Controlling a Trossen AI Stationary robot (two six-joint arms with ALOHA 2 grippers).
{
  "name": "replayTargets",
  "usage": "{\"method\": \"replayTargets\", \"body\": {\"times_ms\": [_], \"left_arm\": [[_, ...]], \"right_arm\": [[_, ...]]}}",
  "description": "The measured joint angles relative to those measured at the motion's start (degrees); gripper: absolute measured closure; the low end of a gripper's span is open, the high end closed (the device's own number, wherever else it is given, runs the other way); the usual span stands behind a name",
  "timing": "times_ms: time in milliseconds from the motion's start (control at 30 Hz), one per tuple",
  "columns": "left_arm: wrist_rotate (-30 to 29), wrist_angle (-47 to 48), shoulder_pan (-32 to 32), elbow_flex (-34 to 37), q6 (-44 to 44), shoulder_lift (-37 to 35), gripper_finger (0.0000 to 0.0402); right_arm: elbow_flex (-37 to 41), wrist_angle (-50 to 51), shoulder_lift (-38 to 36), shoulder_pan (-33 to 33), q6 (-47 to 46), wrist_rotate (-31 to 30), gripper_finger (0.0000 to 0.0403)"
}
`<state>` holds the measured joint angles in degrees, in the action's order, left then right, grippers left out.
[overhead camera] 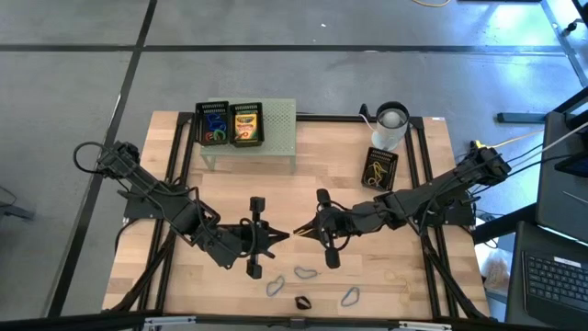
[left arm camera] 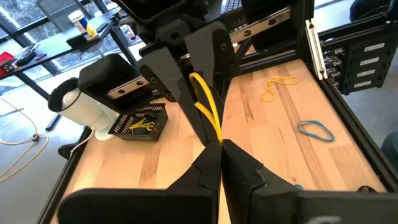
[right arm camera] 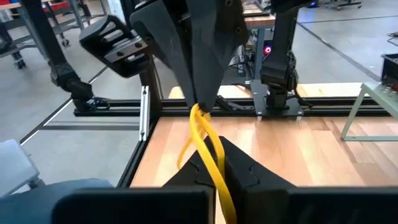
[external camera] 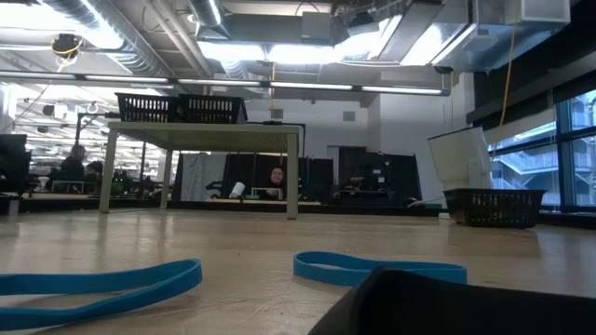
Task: Pick & Place Office Desk Supplies
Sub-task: Put the yellow rubber band into the black bin
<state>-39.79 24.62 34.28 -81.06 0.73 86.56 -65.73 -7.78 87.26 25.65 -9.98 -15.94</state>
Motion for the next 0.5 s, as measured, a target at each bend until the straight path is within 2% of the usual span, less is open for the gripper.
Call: {"method": "replayTargets", "body": {"times_ms": [333,500], "left_arm": [[-0.79,0.11,0.0,0.0,0.0,-0.02,0.0391],[-0.7,1.78,0.0,-0.02,0.01,-0.03,0.0359]], "right_arm": [[0.0,1.45,0.0,-0.09,-0.04,0.52,0.0401],[0.0,1.58,0.0,-0.09,-0.04,0.5,0.0402]]}}
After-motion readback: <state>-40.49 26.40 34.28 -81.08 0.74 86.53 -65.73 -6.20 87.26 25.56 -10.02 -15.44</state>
